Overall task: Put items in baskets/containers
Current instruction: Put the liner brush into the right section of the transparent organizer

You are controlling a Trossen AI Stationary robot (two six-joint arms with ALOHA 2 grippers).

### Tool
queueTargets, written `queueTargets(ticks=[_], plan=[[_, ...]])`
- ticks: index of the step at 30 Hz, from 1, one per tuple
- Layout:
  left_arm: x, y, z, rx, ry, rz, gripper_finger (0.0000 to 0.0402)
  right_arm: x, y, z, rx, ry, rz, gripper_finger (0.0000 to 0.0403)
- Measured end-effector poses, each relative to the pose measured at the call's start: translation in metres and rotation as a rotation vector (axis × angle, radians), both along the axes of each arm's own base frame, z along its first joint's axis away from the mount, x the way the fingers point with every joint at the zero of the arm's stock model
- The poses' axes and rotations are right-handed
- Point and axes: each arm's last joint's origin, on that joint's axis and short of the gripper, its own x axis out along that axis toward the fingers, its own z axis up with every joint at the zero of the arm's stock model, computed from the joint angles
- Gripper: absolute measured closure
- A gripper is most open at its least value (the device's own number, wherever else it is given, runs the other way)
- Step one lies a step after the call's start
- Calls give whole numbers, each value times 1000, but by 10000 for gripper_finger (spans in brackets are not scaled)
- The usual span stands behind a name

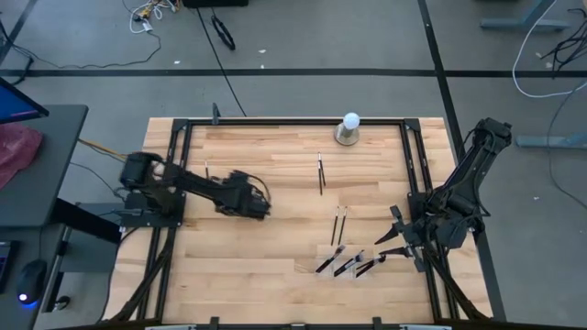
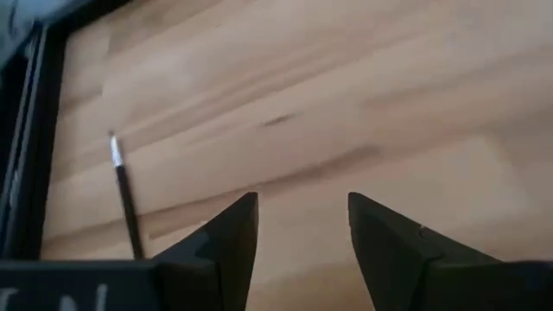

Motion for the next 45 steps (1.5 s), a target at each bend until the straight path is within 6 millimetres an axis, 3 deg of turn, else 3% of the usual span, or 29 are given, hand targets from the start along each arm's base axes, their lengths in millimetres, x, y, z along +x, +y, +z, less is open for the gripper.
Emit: queueTargets(ticks=[10,15,22,32,38,45], plan=[[-75,30,-27,109,-251,288,168,1,1,0,1,-4,1,275],[-93,42,-42,104,-277,388,137,1,1,2,4,-19,6,275],[-108,51,-59,138,-369,435,152,1,2,2,-4,-27,11,276],[-110,54,-64,148,-321,350,212,1,2,2,-3,-28,11,276],[-97,48,-68,153,-383,256,272,1,2,2,-3,-28,11,276],[-70,23,-79,195,-501,72,316,1,2,2,-3,-27,11,276]])
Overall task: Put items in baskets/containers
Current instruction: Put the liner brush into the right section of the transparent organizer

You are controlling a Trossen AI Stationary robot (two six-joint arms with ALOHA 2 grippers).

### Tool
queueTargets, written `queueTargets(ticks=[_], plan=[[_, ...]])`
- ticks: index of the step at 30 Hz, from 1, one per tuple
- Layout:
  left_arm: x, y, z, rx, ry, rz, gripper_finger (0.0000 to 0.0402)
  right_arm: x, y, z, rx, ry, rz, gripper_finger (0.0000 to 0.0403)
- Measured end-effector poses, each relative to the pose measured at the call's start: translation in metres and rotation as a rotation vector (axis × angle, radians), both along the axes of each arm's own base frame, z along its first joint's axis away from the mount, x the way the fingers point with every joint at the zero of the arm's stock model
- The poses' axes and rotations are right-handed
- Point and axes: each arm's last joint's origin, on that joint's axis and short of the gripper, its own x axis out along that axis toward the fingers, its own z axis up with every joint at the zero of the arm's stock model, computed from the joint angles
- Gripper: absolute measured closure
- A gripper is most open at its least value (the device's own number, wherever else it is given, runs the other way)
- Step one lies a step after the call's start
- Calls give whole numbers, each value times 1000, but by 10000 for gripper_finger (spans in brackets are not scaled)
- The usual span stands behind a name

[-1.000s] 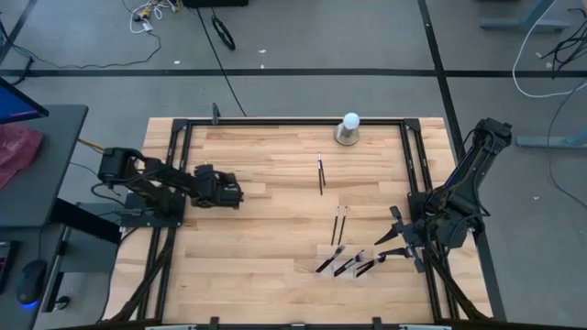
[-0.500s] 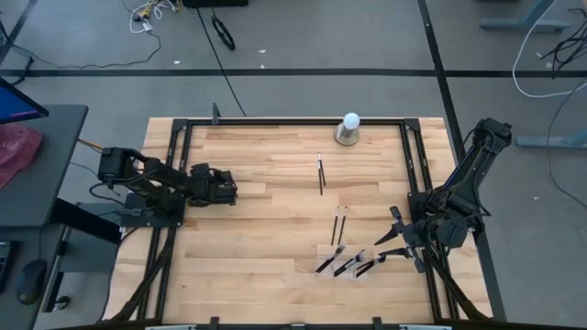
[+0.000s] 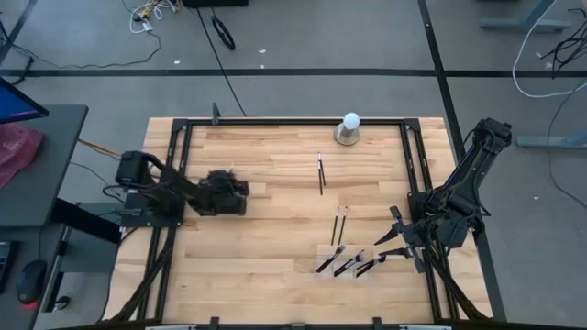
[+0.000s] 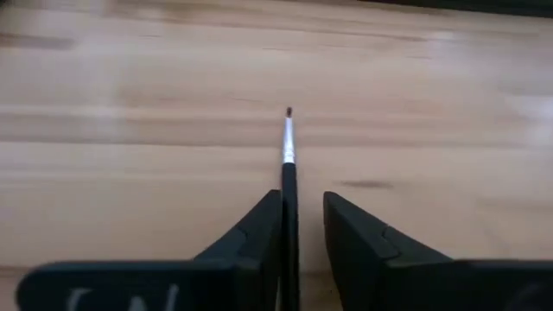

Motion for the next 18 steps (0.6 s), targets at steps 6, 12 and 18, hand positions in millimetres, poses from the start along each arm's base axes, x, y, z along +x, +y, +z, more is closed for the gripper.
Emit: queueTargets(ticks=[6,12,18], plan=[[22,-26,-15,103,20,-109,327,0,0,0,0,0,0,276],[43,-49,-27,164,60,-196,329,0,0,0,0,0,0,276],[56,-67,-26,177,71,-270,365,0,0,0,0,0,0,276]])
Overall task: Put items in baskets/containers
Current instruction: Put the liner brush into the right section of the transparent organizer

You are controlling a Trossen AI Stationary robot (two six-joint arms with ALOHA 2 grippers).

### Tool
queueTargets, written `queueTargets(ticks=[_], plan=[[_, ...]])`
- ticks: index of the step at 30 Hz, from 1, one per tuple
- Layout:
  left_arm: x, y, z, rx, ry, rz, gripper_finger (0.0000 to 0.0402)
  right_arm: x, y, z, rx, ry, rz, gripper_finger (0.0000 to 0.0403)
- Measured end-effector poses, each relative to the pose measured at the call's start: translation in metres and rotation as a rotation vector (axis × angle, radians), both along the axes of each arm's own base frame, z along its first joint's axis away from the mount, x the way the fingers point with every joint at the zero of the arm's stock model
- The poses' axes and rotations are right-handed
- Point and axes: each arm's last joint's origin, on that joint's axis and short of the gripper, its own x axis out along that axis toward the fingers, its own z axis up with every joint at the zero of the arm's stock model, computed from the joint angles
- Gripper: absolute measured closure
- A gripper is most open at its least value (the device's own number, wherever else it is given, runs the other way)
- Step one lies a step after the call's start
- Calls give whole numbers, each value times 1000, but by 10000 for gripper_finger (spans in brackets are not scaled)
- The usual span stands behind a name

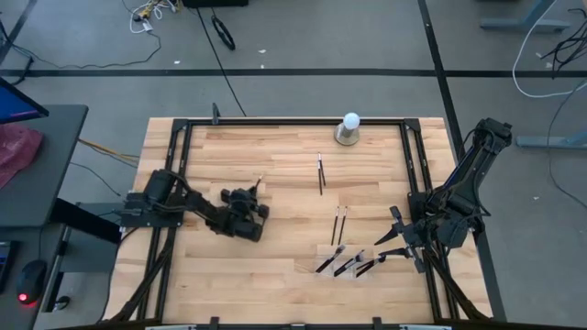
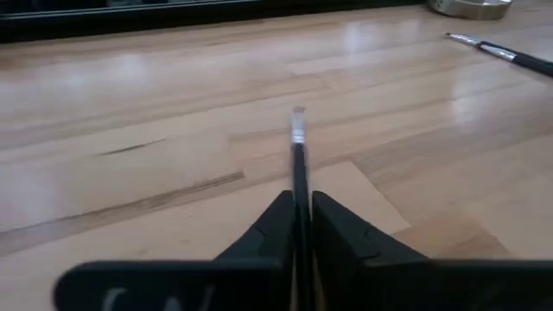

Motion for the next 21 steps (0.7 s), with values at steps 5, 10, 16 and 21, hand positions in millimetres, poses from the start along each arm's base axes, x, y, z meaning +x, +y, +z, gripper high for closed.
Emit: queueTargets(ticks=[5,10,16,21], plan=[[1,-6,1,-18,-20,-21,389,0,0,0,0,0,0,276],[3,-9,2,-24,-24,-55,382,0,0,0,1,4,9,276],[7,-19,4,-52,-47,-120,389,0,0,0,1,4,10,276],[10,-28,9,-58,-71,-175,384,0,0,0,1,4,10,276]])
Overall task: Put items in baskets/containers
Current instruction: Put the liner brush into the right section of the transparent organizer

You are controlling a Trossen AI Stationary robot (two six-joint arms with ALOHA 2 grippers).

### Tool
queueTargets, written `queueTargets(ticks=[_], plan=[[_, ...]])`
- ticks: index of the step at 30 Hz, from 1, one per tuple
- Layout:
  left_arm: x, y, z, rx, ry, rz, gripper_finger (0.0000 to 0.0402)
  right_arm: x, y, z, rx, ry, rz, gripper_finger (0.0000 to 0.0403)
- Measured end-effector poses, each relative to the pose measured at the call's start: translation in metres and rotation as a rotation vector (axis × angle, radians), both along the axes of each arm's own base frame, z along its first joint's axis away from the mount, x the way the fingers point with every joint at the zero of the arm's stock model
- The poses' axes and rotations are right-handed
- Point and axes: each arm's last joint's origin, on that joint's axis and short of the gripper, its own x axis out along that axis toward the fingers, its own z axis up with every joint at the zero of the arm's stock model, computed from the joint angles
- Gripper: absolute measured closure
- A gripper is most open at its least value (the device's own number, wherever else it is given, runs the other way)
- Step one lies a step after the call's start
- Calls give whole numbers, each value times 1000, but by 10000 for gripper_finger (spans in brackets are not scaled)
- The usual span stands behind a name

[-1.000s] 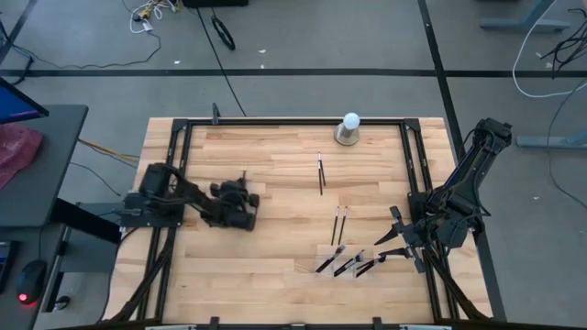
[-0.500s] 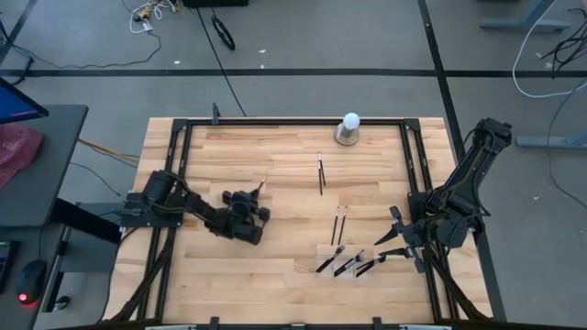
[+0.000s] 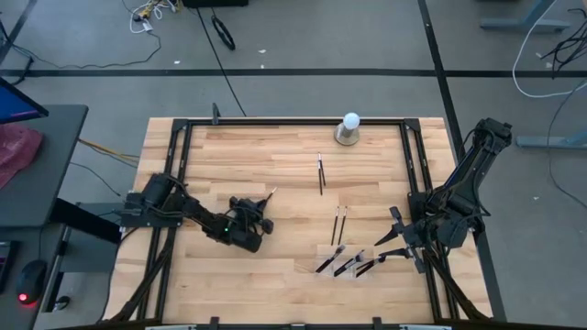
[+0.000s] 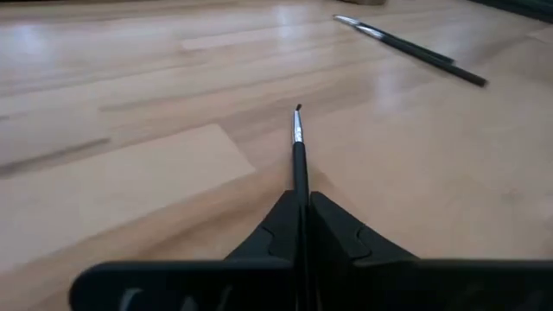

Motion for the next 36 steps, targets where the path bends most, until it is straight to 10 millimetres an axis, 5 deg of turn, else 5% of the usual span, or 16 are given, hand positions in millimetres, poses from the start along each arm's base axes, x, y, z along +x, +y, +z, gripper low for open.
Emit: queueTargets(ticks=[26,36], plan=[[31,-10,52,116,-192,-209,386,0,-1,-1,-19,-10,-17,276],[71,-8,97,194,-364,-456,387,11,-17,-40,68,-95,-206,272]])
